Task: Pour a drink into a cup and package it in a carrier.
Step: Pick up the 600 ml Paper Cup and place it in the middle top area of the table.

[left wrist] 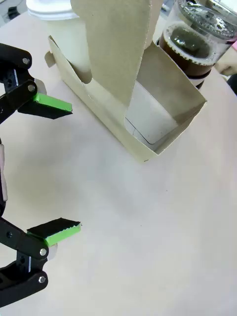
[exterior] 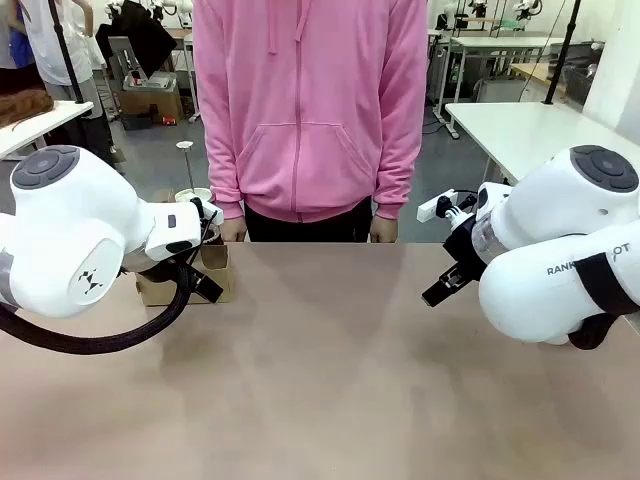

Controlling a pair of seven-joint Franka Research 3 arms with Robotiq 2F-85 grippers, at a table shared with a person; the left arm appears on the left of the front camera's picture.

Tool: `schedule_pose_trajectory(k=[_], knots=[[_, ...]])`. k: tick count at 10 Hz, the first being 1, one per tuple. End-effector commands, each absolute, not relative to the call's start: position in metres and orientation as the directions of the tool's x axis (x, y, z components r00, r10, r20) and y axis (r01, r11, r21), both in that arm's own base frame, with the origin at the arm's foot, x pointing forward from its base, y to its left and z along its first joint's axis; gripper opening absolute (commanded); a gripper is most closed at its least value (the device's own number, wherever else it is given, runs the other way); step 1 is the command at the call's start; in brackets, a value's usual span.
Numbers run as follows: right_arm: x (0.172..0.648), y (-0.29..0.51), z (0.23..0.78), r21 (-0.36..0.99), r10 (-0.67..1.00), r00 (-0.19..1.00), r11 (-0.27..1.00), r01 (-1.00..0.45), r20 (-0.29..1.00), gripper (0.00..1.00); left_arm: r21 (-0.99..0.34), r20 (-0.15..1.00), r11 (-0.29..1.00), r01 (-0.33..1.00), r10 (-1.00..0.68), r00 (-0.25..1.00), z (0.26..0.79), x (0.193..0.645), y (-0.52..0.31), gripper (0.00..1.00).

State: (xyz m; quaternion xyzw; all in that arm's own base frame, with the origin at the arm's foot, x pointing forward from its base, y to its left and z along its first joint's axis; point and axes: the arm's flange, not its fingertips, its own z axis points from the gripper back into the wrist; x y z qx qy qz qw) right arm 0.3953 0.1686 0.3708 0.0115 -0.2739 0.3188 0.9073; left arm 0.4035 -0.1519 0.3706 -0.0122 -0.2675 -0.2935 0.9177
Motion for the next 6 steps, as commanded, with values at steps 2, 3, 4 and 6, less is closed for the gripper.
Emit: schedule_pose_trajectory(k=[2,3,4,6], knots=[[0.3953,0.1686,0.3708,-0.154,0.572,0.647,0.796,-0.585,0.504,1.0,0.135,0.498,0.827,0.545,-0.532,0.684,0.3706,0.4035,-0.152,1.0],[0.3953,0.1686,0.3708,-0.154,0.572,0.647,0.796,-0.585,0.504,1.0,0.135,0.498,0.827,0.545,-0.532,0.684,0.3706,0.4035,-0.152,1.0],[0.3953,0.1686,0.3708,-0.154,0.572,0.647,0.796,-0.585,0.504,1.0,0.135,0.498,0.827,0.545,-0.532,0.684,0.3706,0.4035,-0.152,1.0],[0.3953,0.1686,0.3708,-0.154,0.572,0.647,0.796,-0.585,0.504,1.0,0.135,0.498,0.827,0.545,-0.532,0.684,0.3706,0.4035,-0.152,1.0]])
